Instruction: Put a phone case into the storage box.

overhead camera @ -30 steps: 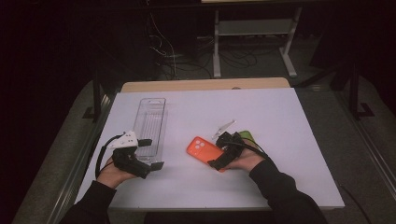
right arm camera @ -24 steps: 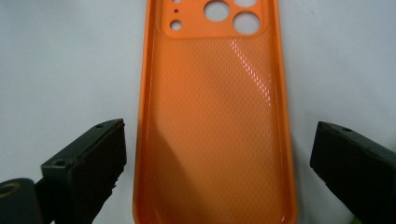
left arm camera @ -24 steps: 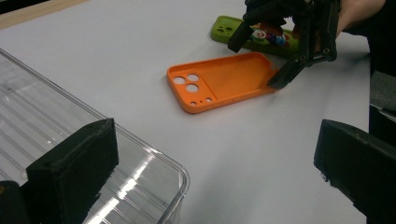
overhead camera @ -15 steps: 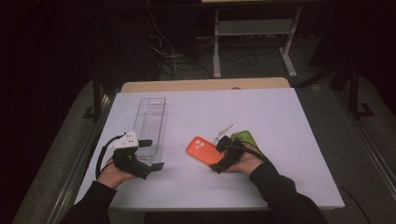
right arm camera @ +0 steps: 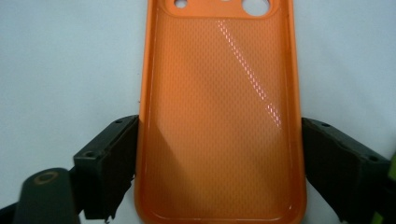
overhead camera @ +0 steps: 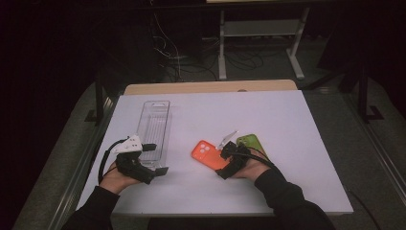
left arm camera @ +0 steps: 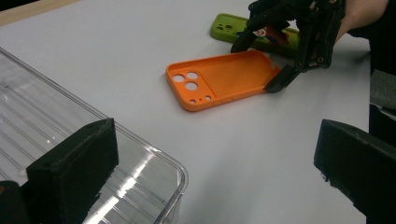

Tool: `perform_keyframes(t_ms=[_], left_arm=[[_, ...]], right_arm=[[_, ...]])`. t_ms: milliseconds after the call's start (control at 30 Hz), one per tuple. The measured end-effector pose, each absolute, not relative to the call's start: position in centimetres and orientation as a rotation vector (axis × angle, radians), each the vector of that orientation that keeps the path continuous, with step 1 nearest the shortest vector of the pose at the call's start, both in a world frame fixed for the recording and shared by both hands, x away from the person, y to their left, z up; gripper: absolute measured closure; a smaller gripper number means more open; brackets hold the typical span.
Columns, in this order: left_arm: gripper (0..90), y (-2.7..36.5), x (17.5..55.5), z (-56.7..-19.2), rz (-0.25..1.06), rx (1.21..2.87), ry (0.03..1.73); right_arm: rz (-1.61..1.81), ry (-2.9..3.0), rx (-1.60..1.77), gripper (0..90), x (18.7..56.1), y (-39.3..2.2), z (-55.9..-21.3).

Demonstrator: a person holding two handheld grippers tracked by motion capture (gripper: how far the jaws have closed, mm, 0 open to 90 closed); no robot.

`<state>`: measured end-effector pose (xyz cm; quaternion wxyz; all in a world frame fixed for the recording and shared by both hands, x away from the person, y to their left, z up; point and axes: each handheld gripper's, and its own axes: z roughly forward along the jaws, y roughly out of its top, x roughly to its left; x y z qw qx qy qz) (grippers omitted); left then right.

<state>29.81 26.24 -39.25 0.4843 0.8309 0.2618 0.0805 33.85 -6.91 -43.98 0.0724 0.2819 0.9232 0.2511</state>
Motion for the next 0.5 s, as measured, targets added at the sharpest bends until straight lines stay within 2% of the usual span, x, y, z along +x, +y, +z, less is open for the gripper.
perform_keyframes(t_ms=[500], left_arm=[[0.0,26.31,29.87,-39.17,0.201,2.027,0.633]], right_arm=[[0.776,2.777,0.857,15.2,34.06,-7.23,-43.92]])
